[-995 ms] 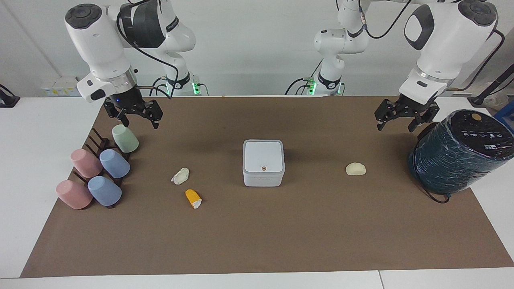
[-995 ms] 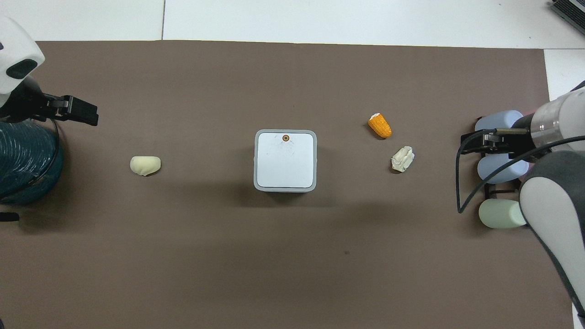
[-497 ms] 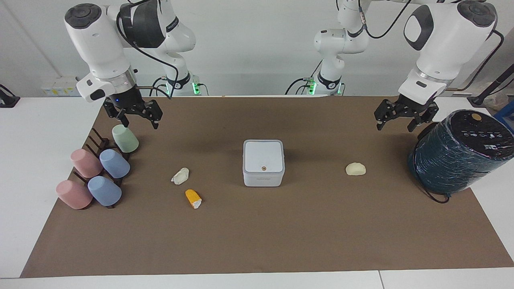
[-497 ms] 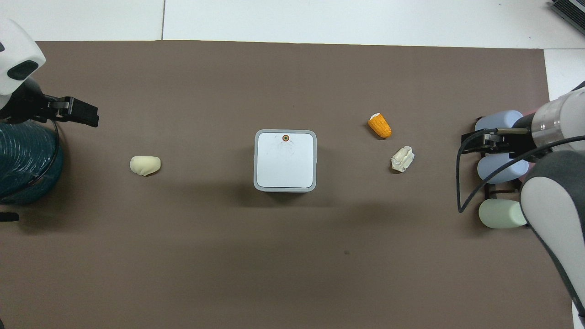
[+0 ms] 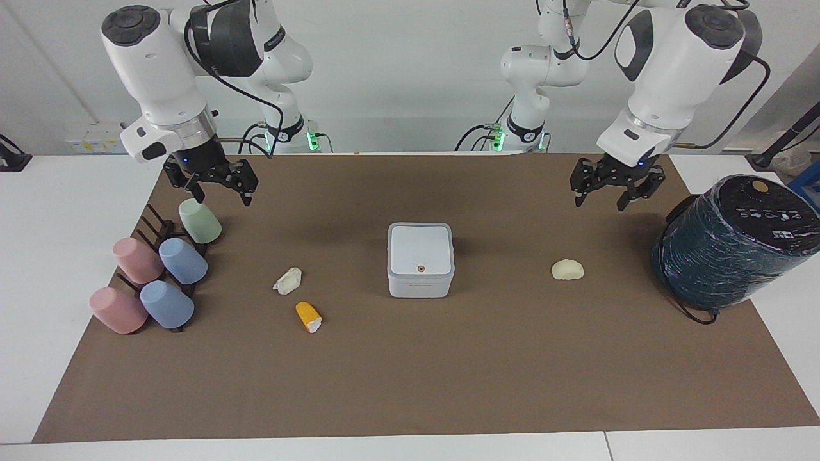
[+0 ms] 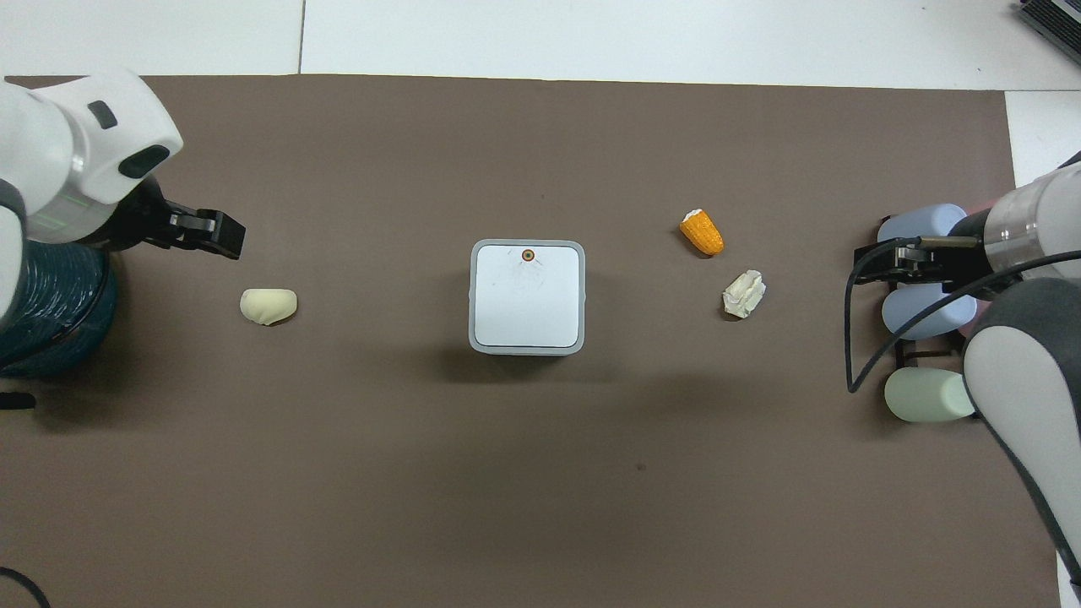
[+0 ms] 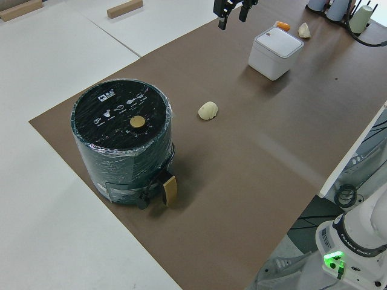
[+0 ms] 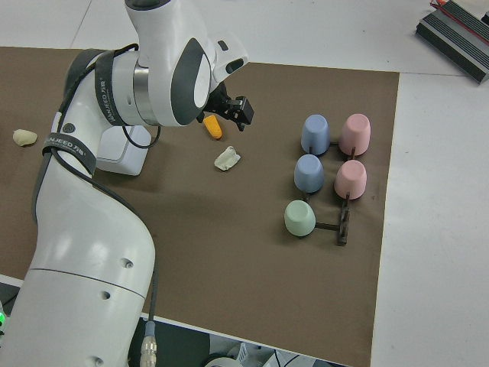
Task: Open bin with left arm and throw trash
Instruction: 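Open the lid with the left gripper while the right gripper grasps the paper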
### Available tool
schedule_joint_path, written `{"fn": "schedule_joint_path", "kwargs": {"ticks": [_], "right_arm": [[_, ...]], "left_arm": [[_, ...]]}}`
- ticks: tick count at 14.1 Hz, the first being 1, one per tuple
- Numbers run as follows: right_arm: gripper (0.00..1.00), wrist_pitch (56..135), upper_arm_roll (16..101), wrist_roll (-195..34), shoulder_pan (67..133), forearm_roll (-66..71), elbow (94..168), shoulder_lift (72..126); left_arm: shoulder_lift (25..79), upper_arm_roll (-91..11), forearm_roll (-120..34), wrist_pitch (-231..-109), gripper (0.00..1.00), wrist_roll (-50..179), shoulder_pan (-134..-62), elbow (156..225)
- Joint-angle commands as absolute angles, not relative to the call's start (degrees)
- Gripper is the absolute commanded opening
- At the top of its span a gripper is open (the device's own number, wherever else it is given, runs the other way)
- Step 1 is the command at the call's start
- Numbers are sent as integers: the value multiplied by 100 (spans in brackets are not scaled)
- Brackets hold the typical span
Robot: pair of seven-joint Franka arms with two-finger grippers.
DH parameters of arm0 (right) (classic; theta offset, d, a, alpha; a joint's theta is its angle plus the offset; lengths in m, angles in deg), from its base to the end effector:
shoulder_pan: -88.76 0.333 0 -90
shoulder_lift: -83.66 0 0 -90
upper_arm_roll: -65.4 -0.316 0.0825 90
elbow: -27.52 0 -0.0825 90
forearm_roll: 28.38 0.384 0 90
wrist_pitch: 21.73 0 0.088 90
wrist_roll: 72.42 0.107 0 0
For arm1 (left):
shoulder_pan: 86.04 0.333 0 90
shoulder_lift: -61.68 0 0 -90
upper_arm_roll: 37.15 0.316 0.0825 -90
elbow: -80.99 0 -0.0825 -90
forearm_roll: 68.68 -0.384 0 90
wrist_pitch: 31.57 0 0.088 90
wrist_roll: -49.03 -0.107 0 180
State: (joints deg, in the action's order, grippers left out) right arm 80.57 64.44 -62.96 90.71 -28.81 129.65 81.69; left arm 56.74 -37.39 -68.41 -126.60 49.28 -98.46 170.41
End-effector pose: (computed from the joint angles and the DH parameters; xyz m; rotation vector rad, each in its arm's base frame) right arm 0.5554 0.0277 0.5615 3.1322 -0.1769 0.0596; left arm 0.5734 -0.1292 0.5878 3.1169 -0.3382 0.0173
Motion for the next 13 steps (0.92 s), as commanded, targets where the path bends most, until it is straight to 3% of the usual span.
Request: {"fn": "schedule_joint_path", "kwargs": {"ticks": [1, 2, 8, 13], "right_arm": [[100, 8119, 6426, -6372, 9043, -2900, 13052, 8093], [100, 8137, 6435, -6354, 9043, -2900, 13096, 8085], [100, 9312, 6426, -6258, 9043, -2900, 13746, 8181], [100, 10753, 6426, -6301, 9096, -2908, 14107, 9137]], "left_arm": [[5957, -3689, -6973, -12710, 10, 5612, -10343, 17459], [5949, -3689, -6965, -12737, 0, 5902, -10562, 17494], [5439, -3706, -6720, -13456, 0, 7336, -11433, 17495], [4921, -3706, -6561, -14581, 0, 8375, -11917, 17469]]}}
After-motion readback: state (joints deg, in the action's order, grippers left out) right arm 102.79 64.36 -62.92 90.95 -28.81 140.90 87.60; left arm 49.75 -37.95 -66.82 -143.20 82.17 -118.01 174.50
